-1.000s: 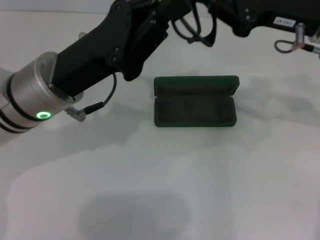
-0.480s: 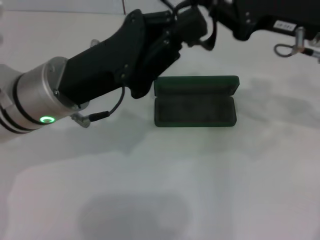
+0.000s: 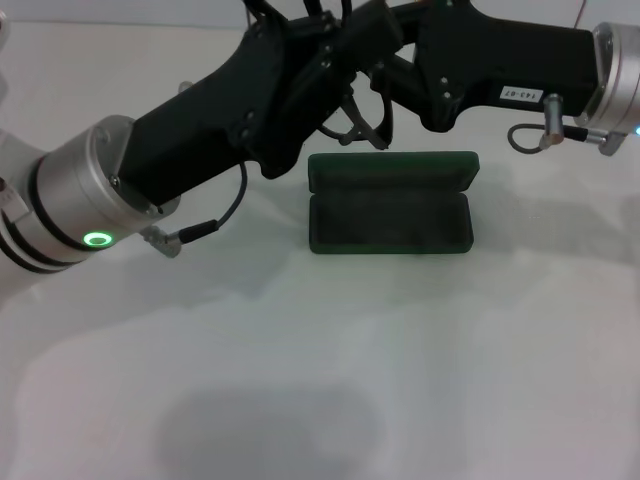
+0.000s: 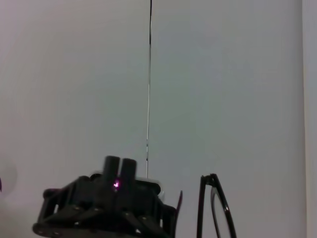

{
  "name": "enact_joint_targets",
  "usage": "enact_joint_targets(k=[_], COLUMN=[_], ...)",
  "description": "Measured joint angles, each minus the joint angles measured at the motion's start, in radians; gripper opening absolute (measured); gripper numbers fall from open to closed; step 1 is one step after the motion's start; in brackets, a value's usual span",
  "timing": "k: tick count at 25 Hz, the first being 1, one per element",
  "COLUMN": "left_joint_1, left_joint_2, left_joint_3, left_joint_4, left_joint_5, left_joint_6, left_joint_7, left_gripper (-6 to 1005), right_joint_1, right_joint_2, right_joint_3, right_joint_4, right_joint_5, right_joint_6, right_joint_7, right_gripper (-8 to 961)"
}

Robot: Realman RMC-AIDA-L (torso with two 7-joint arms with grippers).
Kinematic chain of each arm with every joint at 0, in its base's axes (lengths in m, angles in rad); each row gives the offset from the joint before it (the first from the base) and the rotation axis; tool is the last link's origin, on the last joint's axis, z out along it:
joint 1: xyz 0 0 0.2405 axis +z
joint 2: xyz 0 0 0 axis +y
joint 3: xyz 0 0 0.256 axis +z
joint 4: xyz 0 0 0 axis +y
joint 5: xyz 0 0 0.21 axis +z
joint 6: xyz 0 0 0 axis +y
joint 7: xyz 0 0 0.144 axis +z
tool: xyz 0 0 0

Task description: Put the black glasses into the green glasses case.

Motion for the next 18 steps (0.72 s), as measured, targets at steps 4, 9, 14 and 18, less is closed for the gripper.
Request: enact_joint_targets(k=[4, 9, 14, 18], left_joint_1=[0.005, 0.006, 0.007, 0.007], left_joint_2=[0.0, -0.001, -0.001, -0.001], left_joint_3=[0.0, 0.0, 0.0, 0.0], left_joint_4=[0.0, -0.002, -0.011, -0.015], left_joint_5=[-0.003, -0.004, -0.004, -0.005], left_joint_6=[-0.009, -0.019, -0.033, -0.041], left_joint_7=[0.0, -0.005, -0.01, -0.01], left_gripper=[39, 39, 39, 39], right_joint_1=[0.001, 0.005, 0.007, 0.006], right_joint_2=[0.0, 0.0, 0.0, 0.0], right_joint_3=[-0.006, -0.02, -0.026, -0.027], right_joint_4=[0.0, -0.001, -0.002, -0.002], right_joint_5=[0.002, 0.003, 0.004, 0.004], right_joint_6=[-0.003, -0.002, -0.005, -0.005], right_joint_7=[0.001, 0.003, 0.004, 0.005], right_gripper=[56, 57, 57, 58])
